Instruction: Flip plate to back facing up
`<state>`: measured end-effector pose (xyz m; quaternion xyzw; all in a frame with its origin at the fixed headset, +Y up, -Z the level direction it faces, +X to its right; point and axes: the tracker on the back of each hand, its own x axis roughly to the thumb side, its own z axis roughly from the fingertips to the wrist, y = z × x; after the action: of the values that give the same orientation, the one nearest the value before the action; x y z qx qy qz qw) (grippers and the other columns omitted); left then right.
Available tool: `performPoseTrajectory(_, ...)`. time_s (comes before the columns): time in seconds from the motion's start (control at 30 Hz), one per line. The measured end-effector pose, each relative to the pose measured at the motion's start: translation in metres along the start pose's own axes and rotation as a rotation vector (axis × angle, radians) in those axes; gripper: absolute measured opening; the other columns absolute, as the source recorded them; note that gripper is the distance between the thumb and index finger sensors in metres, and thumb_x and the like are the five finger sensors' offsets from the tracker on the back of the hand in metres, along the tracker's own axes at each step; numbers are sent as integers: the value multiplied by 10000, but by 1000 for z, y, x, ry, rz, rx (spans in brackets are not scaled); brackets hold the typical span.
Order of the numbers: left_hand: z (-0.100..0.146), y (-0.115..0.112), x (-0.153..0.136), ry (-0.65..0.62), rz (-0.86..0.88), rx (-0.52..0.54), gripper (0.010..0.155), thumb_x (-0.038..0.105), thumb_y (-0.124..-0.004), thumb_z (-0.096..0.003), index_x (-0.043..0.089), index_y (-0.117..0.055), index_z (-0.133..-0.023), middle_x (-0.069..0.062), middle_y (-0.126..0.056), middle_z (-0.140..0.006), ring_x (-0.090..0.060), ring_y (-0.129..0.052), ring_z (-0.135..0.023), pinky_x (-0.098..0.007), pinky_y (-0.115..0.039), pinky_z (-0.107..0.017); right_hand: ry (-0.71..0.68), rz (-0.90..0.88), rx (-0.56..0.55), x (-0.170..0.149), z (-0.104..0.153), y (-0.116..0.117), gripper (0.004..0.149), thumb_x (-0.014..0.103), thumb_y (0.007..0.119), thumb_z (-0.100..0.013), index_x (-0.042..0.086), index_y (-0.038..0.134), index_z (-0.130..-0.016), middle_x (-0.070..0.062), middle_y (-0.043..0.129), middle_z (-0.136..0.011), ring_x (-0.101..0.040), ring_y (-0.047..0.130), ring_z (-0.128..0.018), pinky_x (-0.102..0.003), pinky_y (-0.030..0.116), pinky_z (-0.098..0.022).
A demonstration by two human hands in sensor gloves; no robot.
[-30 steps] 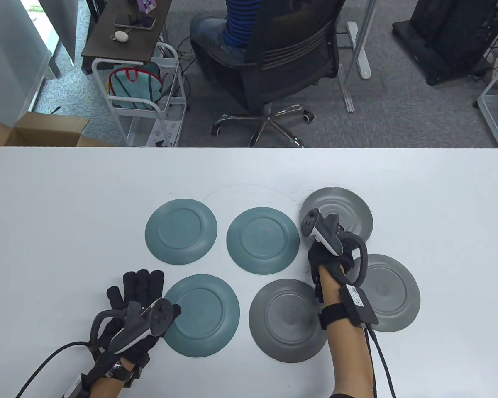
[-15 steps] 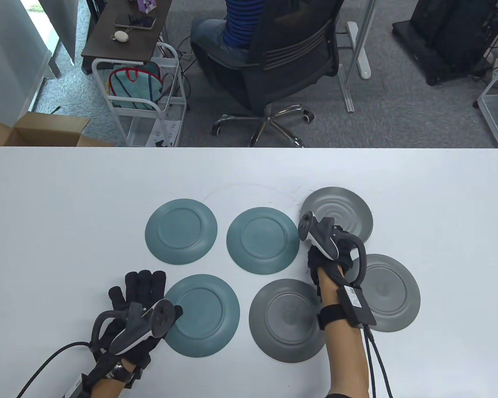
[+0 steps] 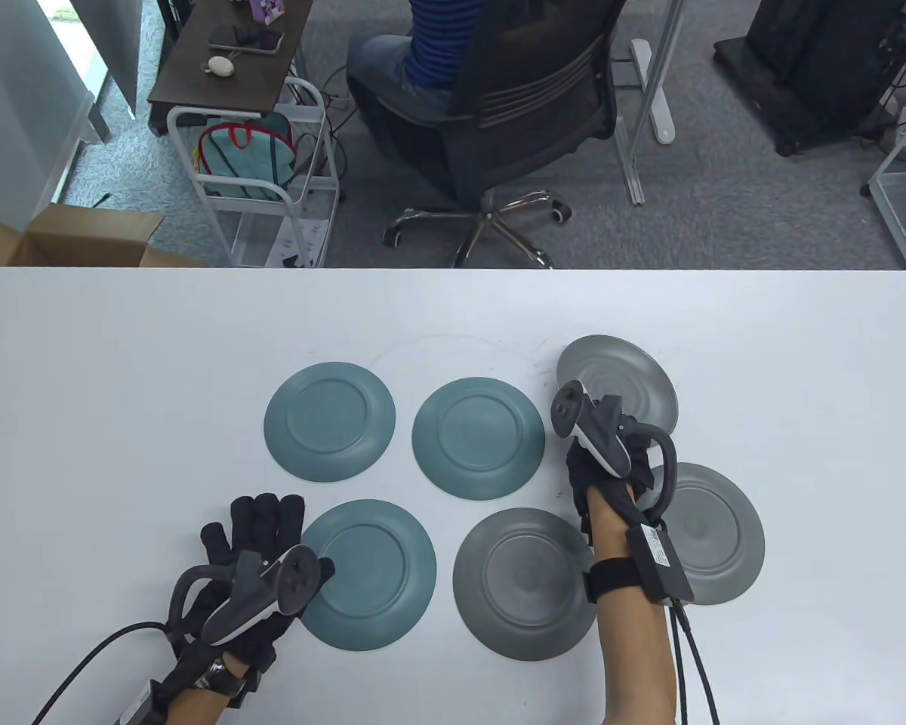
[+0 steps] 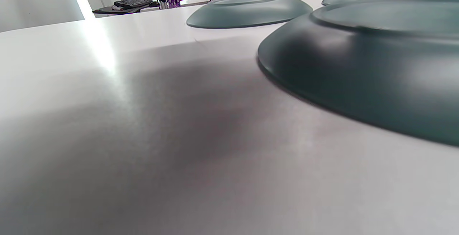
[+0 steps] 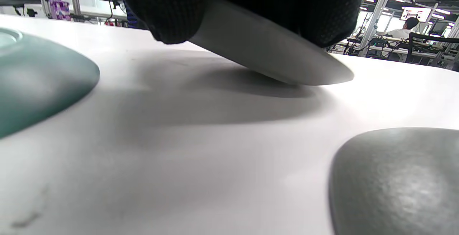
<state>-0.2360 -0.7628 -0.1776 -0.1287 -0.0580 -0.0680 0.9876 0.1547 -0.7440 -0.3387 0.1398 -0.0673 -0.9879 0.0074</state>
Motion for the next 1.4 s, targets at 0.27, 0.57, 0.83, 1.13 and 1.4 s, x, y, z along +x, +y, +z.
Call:
performPoseTrajectory(0.27,0,1,-1,4,3,4,885,707,-478,-557,158,-226,-1203,-211,-328,-1213,-509,-401,-1162,-728,-414,-756,-17,-128,-10,-11,6,-19,491,262,757,-503,139,684,-973,-145,774,-982,-364,832,-854,-540,684,-645)
performPoseTrajectory(0.57,0,2,-1,3,6,14,884,706,-480,-558,157,-228,-1203,-213,-329,-1213,-511,-401,-1161,-729,-414,-756,4,-321,-39,-31,6,-40,468,260,749,-505,139,710,-954,-141,811,-951,-353,861,-822,-529,698,-631)
performPoseTrajectory(0.83,0,1,-1,3,8,11,884,706,-478,-558,157,-226,-1204,-213,-328,-1212,-511,-400,-1161,-729,-415,-755,56,-592,-26,-64,0,-54,460,263,747,-509,139,714,-950,-141,825,-937,-345,875,-804,-522,708,-621)
performPoseTrajectory(1.13,0,1,-2,7,8,10,884,706,-478,-558,157,-227,-1203,-211,-330,-1212,-510,-401,-1161,-728,-415,-755,109,-848,4,-101,-8,-56,453,271,752,-514,138,717,-946,-137,840,-921,-334,891,-783,-507,726,-606)
performPoseTrajectory(1.4,0,1,-3,11,10,14,884,707,-478,-557,158,-226,-1203,-212,-328,-1213,-510,-401,-1162,-728,-416,-755,138,-1034,44,-125,-18,-50,451,278,761,-522,142,708,-948,-126,846,-911,-319,904,-761,-485,744,-591)
